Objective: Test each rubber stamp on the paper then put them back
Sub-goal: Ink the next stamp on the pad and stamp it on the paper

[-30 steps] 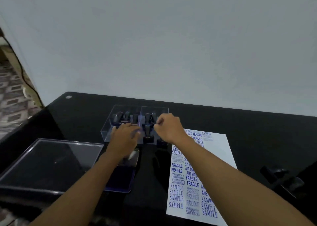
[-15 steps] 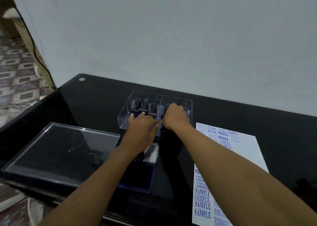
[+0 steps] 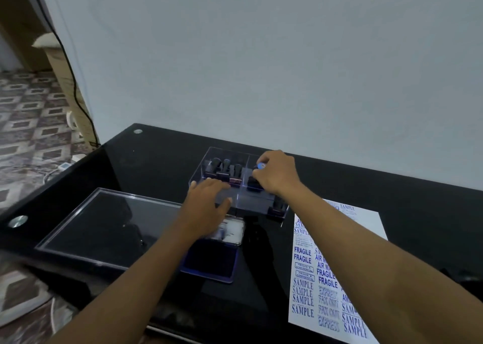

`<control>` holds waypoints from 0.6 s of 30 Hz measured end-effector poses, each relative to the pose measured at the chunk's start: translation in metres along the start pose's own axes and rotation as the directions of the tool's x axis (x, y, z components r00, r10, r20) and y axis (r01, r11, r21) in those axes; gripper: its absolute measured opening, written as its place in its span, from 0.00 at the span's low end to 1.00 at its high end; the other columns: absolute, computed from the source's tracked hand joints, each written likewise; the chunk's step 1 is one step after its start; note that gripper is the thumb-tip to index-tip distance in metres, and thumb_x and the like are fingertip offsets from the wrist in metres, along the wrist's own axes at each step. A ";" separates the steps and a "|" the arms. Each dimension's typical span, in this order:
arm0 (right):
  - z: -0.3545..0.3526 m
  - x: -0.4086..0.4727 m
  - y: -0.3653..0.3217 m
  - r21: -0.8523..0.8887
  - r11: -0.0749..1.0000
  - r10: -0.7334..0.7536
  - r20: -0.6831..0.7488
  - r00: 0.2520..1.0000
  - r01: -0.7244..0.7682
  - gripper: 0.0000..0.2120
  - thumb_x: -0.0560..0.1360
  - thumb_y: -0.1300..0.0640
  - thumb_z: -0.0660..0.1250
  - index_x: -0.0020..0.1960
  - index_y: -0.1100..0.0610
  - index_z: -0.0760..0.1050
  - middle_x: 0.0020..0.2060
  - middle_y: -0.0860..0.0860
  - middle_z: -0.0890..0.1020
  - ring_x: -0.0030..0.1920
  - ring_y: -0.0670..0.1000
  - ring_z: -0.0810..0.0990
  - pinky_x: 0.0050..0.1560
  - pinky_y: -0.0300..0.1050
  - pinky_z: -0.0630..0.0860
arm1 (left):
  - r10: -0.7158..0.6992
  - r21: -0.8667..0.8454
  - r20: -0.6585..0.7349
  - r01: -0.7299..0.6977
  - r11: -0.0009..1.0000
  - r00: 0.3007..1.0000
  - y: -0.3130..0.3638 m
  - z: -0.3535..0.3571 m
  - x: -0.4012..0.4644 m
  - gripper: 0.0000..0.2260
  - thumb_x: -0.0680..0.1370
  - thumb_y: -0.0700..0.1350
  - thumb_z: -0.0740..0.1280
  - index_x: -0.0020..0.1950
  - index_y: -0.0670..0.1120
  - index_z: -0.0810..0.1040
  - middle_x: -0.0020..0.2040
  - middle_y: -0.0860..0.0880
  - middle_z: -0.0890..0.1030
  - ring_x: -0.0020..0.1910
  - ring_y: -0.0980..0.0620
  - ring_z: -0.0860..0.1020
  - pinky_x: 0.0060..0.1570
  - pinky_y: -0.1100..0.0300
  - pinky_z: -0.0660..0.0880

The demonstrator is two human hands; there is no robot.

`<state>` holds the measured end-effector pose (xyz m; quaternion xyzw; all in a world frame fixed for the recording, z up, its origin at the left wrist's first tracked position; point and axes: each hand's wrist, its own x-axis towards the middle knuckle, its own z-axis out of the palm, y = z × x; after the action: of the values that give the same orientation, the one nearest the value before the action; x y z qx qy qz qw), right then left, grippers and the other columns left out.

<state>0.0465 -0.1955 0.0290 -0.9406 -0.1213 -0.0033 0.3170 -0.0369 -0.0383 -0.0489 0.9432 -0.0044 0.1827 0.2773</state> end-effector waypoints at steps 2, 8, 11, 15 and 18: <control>-0.005 -0.012 -0.004 0.003 0.999 -0.037 -0.013 0.999 0.037 0.03 0.73 0.60 0.68 0.46 0.55 0.78 0.50 0.53 0.82 0.43 0.48 0.76 0.33 0.32 0.66 | -0.004 -0.011 -0.008 0.004 1.000 1.000 -0.001 -0.009 -0.012 0.15 0.77 0.47 0.68 0.63 0.47 0.77 0.63 0.50 0.77 0.65 0.50 0.71 0.72 0.50 0.58; -0.008 -0.066 -0.020 -0.005 0.977 -0.212 0.019 0.977 0.212 0.10 0.74 0.55 0.71 0.55 0.53 0.82 0.55 0.49 0.82 0.56 0.50 0.78 0.58 0.38 0.69 | -0.048 0.063 0.162 0.039 0.997 0.986 -0.006 -0.038 -0.043 0.18 0.76 0.50 0.69 0.65 0.48 0.76 0.64 0.50 0.75 0.62 0.51 0.74 0.59 0.63 0.67; 0.003 -0.090 -0.022 -0.070 0.963 -0.247 0.152 0.957 0.260 0.13 0.76 0.57 0.69 0.60 0.55 0.81 0.58 0.50 0.81 0.57 0.50 0.77 0.55 0.35 0.65 | -0.096 0.151 0.300 0.053 0.987 0.949 -0.003 -0.051 -0.054 0.23 0.76 0.52 0.69 0.70 0.50 0.72 0.67 0.50 0.73 0.64 0.51 0.72 0.60 0.62 0.66; 0.025 -0.113 -0.020 -0.119 0.942 -0.262 0.328 0.908 0.315 0.15 0.77 0.59 0.66 0.64 0.56 0.78 0.62 0.55 0.79 0.60 0.56 0.78 0.60 0.40 0.71 | -0.186 0.294 0.551 0.020 0.956 0.813 -0.001 -0.062 -0.061 0.38 0.70 0.55 0.75 0.76 0.50 0.63 0.73 0.50 0.66 0.69 0.49 0.68 0.67 0.56 0.66; 0.037 -0.121 -0.020 -0.108 0.933 -0.282 0.374 0.883 0.344 0.15 0.77 0.59 0.67 0.64 0.55 0.76 0.60 0.55 0.78 0.59 0.57 0.76 0.57 0.47 0.74 | -0.212 0.346 0.636 -0.028 0.938 0.742 -0.001 -0.065 -0.062 0.44 0.67 0.53 0.77 0.77 0.49 0.59 0.75 0.51 0.61 0.72 0.48 0.64 0.70 0.52 0.63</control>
<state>-0.0783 -0.1852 0.0008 -0.9174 -0.3261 0.1037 0.2031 -0.1173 -0.0088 -0.0207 0.9778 -0.0246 -0.1808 0.1028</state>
